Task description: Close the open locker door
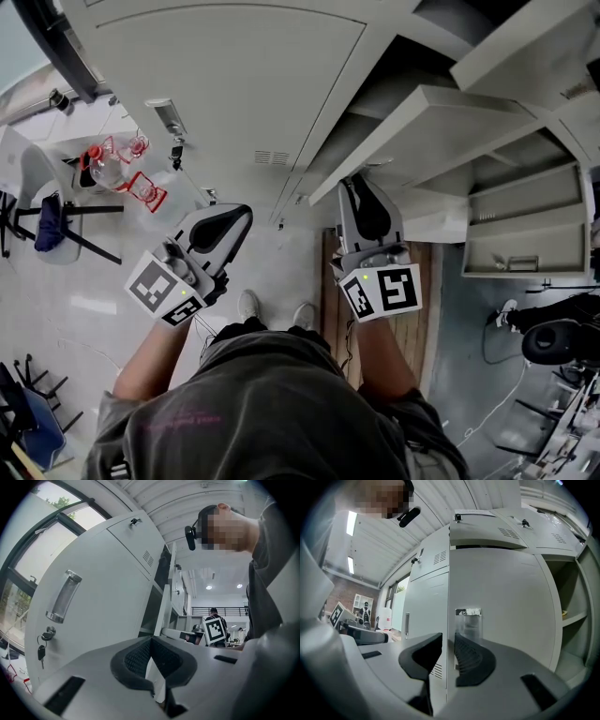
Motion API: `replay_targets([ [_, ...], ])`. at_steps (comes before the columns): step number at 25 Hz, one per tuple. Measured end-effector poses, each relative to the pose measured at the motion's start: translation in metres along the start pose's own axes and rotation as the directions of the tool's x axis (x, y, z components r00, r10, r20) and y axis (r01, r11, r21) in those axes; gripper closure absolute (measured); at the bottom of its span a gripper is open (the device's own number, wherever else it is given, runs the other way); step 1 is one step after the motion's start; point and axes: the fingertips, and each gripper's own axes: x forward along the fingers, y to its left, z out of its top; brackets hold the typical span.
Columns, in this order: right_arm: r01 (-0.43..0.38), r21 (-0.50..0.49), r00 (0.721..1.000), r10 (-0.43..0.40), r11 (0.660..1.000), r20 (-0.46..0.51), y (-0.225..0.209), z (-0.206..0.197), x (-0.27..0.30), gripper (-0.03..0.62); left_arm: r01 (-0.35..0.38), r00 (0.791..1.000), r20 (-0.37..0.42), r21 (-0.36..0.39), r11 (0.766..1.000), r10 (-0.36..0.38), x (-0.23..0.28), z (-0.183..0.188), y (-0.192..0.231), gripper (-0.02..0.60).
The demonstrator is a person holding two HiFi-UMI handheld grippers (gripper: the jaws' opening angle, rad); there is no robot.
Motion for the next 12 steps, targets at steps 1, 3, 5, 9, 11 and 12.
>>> replay_targets([
  [1,0.000,-0.002,1.000,0.000,1.000,0.000,0.000,0.000,0.003,0.503,-0.001,1.000,0.001,-0.001,1.000,0.001,0.000,0.000,0.002,0.568],
  [3,0.000,-0.005,1.000,0.000,1.000,0.000,-0.001,0.000,0.008,0.503,-0.005,1.000,0.003,0.000,1.000,0.005,0.000,0.000,0.006,0.568],
  [5,0.002,-0.007,1.000,-0.002,1.000,0.001,-0.002,0.000,0.013,0.503,-0.007,1.000,0.003,0.000,1.000,0.007,0.001,0.000,0.009,0.568],
  [9,0.008,-0.008,1.000,-0.008,1.000,-0.001,-0.005,-0.002,0.023,0.503,-0.009,1.000,0.003,-0.006,1.000,0.009,0.002,-0.001,0.015,0.568],
  [11,0.010,-0.009,1.000,-0.010,1.000,-0.002,-0.007,-0.002,0.027,0.503,-0.012,1.000,0.005,-0.007,1.000,0.012,0.001,-0.001,0.018,0.568],
  [12,0.011,-0.009,1.000,-0.011,1.000,-0.003,-0.008,-0.002,0.029,0.503,-0.015,1.000,0.006,-0.009,1.000,0.015,0.001,-0.001,0.020,0.568],
])
